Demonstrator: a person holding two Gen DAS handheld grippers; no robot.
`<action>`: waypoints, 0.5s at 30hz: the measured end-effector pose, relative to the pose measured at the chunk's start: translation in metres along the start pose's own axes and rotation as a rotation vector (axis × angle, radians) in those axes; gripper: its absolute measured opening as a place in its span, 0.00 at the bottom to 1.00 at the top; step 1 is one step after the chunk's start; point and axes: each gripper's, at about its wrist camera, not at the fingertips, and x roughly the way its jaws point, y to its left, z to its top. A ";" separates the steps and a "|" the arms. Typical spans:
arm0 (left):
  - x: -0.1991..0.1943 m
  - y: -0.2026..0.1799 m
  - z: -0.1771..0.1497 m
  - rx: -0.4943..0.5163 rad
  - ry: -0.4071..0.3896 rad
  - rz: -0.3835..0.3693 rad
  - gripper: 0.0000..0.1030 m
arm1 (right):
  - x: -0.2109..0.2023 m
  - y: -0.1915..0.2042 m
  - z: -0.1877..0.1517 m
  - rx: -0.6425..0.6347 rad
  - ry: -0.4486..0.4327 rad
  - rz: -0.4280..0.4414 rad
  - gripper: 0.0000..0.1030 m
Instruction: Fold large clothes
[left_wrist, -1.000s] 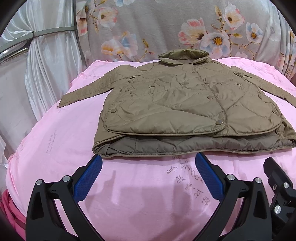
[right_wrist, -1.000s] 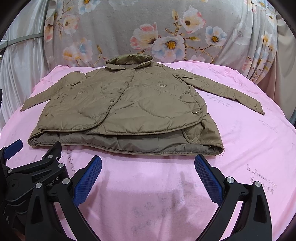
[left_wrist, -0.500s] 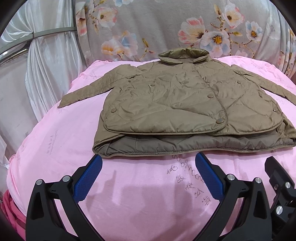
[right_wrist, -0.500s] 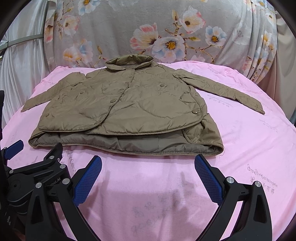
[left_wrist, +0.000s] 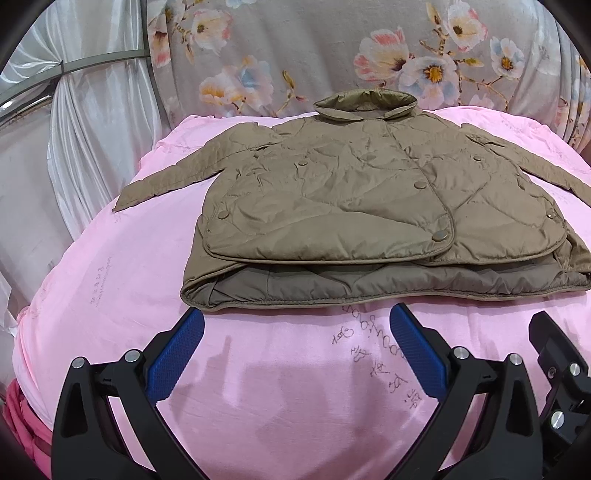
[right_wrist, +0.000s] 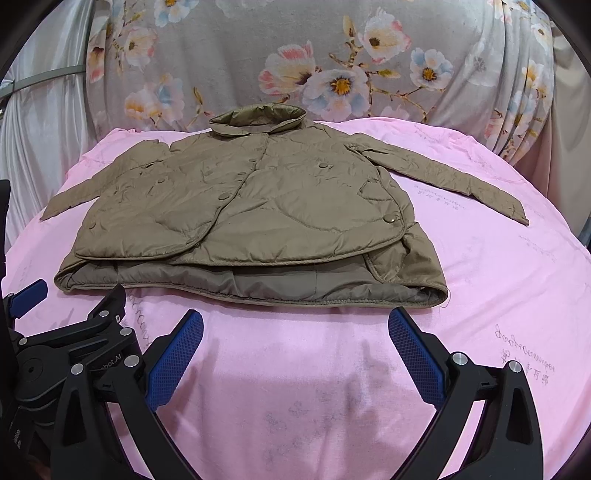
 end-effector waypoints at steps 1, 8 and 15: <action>0.000 0.000 0.000 0.001 0.000 0.000 0.95 | 0.000 0.000 0.000 0.001 0.000 0.000 0.95; 0.000 0.000 0.000 0.001 0.000 0.000 0.95 | 0.000 0.000 0.000 0.000 0.000 0.000 0.95; 0.001 0.001 0.000 0.000 0.000 0.001 0.95 | 0.001 0.000 0.000 0.000 0.002 0.000 0.95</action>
